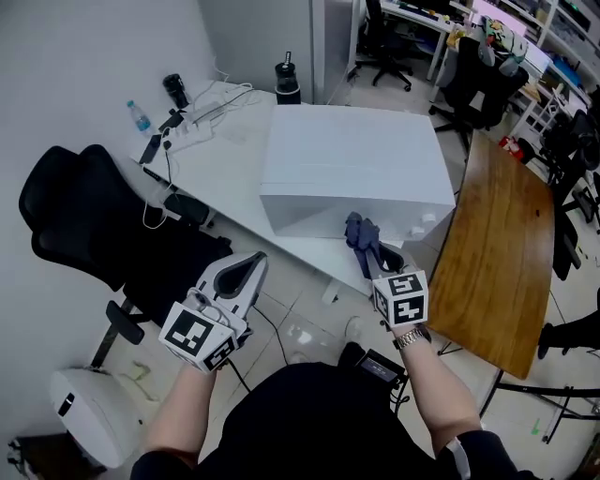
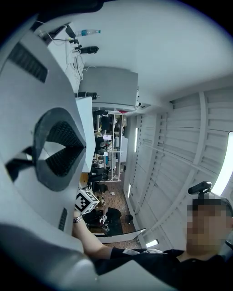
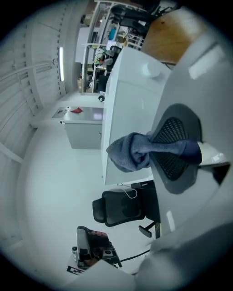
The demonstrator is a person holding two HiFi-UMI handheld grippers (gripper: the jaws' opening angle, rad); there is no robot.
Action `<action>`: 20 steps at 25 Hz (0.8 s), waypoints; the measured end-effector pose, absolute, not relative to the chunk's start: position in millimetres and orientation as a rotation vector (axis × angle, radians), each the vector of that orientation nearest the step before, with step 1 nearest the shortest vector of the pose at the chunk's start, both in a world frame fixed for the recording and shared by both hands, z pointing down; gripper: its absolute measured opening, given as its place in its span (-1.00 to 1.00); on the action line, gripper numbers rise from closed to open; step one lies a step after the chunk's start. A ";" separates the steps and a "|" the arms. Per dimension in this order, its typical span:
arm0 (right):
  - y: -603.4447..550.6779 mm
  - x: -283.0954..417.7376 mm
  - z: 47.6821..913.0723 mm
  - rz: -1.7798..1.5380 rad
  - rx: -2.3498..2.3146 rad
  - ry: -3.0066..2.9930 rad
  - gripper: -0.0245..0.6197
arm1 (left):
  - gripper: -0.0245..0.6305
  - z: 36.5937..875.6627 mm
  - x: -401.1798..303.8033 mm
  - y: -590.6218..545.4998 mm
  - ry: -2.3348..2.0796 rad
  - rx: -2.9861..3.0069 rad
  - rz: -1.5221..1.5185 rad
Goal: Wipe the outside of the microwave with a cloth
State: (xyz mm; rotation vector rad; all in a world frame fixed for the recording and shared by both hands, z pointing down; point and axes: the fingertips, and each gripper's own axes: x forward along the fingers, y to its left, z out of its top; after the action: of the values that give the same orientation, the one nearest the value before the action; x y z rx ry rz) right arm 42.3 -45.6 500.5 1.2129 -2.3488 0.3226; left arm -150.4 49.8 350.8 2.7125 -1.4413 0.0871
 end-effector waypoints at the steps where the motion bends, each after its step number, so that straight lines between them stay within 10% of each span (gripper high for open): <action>1: -45.7 24.8 500.4 0.315 1.180 -2.368 -0.76 | -0.91 350.4 -158.8 53.5 -1.464 2.700 0.084; 20: -57.9 -157.7 527.7 0.354 0.893 -2.461 -0.76 | -0.91 350.8 -273.5 105.1 -1.756 2.504 0.087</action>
State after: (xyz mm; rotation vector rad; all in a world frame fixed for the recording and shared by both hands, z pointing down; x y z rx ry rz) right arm -157.7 -57.9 527.7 0.8929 -2.4610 0.3542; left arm -273.5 105.1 350.8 2.5045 -1.7563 0.0873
